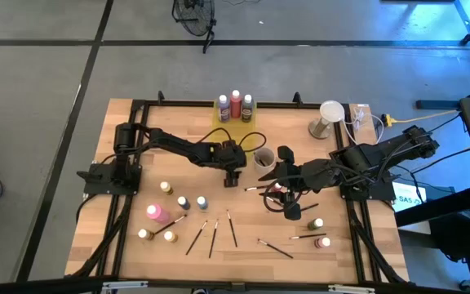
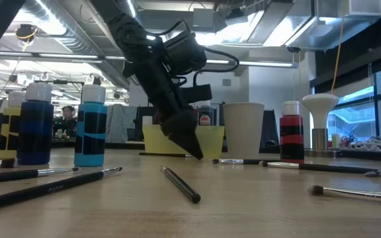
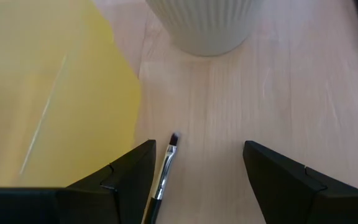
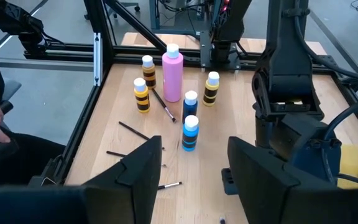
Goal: Pick & Place Paint Supplies
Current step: Put the black paintbrush into the white cup
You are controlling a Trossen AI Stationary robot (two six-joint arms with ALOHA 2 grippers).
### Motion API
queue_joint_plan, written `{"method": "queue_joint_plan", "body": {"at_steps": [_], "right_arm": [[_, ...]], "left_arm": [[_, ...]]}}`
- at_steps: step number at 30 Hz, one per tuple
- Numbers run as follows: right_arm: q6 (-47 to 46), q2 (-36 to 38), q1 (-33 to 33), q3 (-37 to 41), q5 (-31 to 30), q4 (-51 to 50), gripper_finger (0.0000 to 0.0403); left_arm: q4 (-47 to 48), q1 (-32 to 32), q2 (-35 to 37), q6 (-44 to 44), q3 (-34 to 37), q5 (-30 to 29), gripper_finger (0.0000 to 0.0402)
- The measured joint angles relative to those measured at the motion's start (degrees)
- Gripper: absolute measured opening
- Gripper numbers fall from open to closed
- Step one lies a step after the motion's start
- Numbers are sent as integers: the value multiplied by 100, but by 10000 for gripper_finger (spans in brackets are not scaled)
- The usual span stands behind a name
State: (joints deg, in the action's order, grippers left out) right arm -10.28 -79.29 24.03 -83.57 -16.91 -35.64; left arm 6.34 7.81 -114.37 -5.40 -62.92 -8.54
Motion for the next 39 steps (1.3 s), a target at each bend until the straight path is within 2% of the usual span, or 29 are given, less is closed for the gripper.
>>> {"method": "queue_joint_plan", "body": {"at_steps": [19,39], "right_arm": [[0,0,0,0,-1,12,188],[0,0,0,0,0,-11,188]], "left_arm": [[546,208,-36,-95,-439,569,241],[338,103,-39,-478,-439,400,242]]}}
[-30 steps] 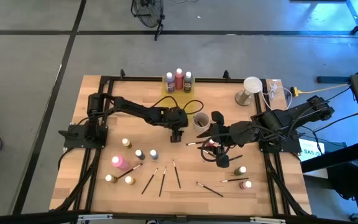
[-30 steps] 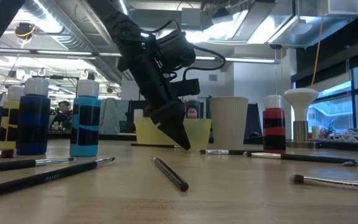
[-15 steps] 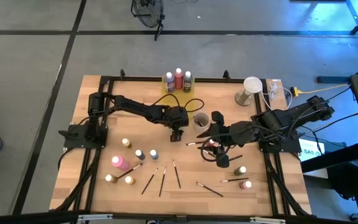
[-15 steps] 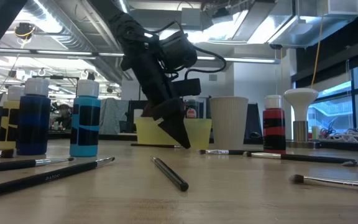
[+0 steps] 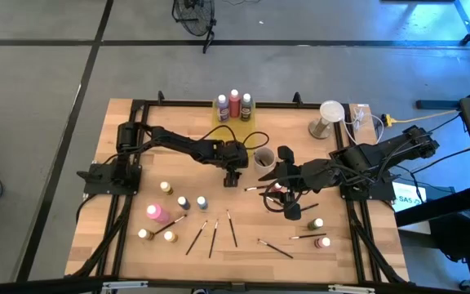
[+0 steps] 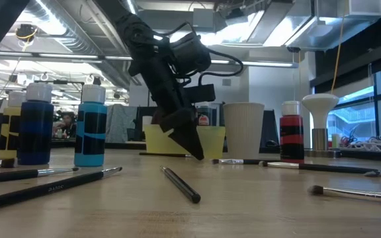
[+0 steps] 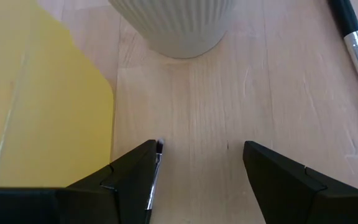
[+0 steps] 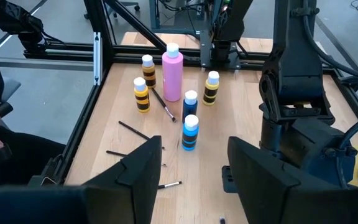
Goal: Pick & Place Paint Supplies
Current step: Put the black paintbrush into the white cup
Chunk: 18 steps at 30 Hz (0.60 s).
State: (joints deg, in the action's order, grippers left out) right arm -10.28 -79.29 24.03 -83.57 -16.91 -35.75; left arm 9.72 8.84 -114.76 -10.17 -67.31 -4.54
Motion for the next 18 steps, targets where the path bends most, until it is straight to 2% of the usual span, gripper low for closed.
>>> {"method": "queue_joint_plan", "body": {"at_steps": [12,18], "right_arm": [[0,0,0,0,-2,2,188],[0,0,0,0,-2,0,188]], "left_arm": [[186,31,0,-98,-9,345,242],[-200,-13,-7,-243,7,-146,242]]}}
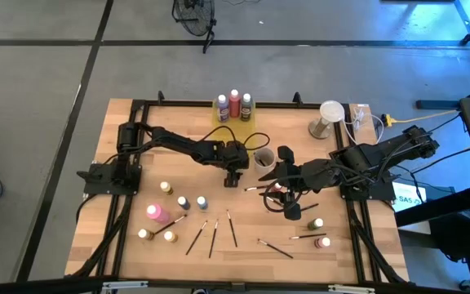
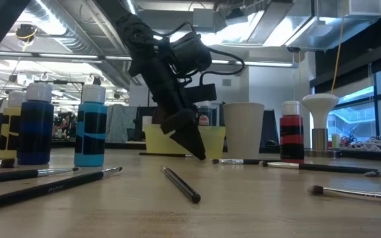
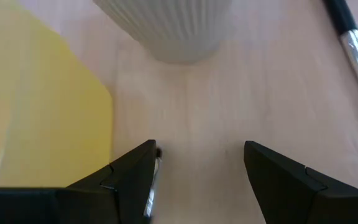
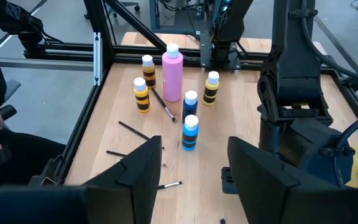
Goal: Pick & Place Paint Supplies
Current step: Put the black paintbrush into the white cup
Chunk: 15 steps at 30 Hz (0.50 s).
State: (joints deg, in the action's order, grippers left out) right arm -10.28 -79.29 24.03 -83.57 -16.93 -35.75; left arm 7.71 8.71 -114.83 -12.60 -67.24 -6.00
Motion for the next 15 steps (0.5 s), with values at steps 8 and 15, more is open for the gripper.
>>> {"method": "queue_joint_plan", "body": {"at_steps": [8,15], "right_arm": [[0,0,1,0,0,-34,188],[0,0,2,0,0,-44,188]], "left_arm": [[-218,38,-66,-220,-5,114,242],[-181,109,-419,-166,-62,252,241]]}}
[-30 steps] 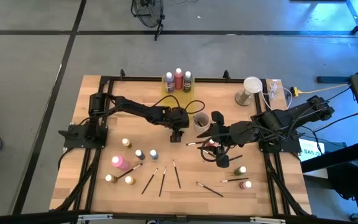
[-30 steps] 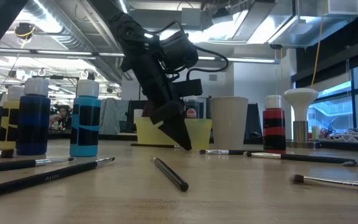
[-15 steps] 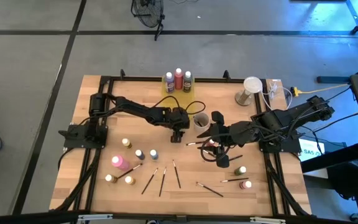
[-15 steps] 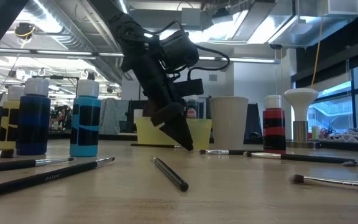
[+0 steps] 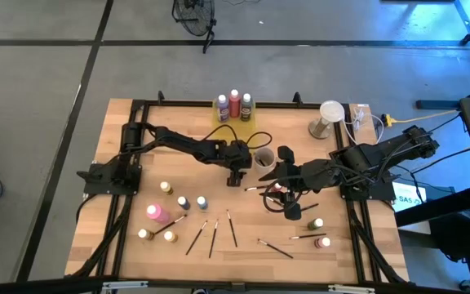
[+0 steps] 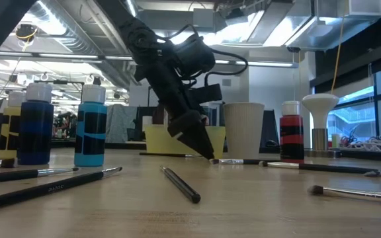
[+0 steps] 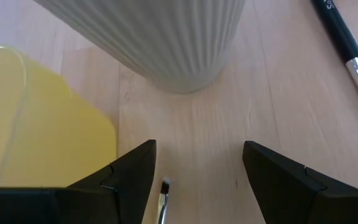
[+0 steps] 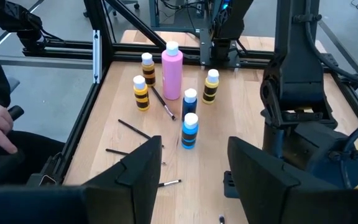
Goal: Pick & Place Paint Supplies
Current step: Put the black paintbrush into the white cup
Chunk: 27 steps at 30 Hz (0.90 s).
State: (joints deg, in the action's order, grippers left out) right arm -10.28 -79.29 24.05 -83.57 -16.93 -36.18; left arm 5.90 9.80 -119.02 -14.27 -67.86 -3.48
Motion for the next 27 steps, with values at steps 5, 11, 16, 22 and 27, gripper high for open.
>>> {"method": "queue_joint_plan", "body": {"at_steps": [5,11,16,22,27], "right_arm": [[0,0,-2,0,0,11,188],[-1,0,0,0,0,17,188],[0,0,-1,0,0,15,188],[-1,-35,0,0,1,0,188],[-92,-69,0,0,2,-2,188]], "left_arm": [[70,-12,35,73,-2,-26,241],[585,-26,253,360,13,-1,232],[803,87,267,515,2,236,213],[673,118,253,477,15,331,201],[830,190,238,559,-55,507,200]]}}
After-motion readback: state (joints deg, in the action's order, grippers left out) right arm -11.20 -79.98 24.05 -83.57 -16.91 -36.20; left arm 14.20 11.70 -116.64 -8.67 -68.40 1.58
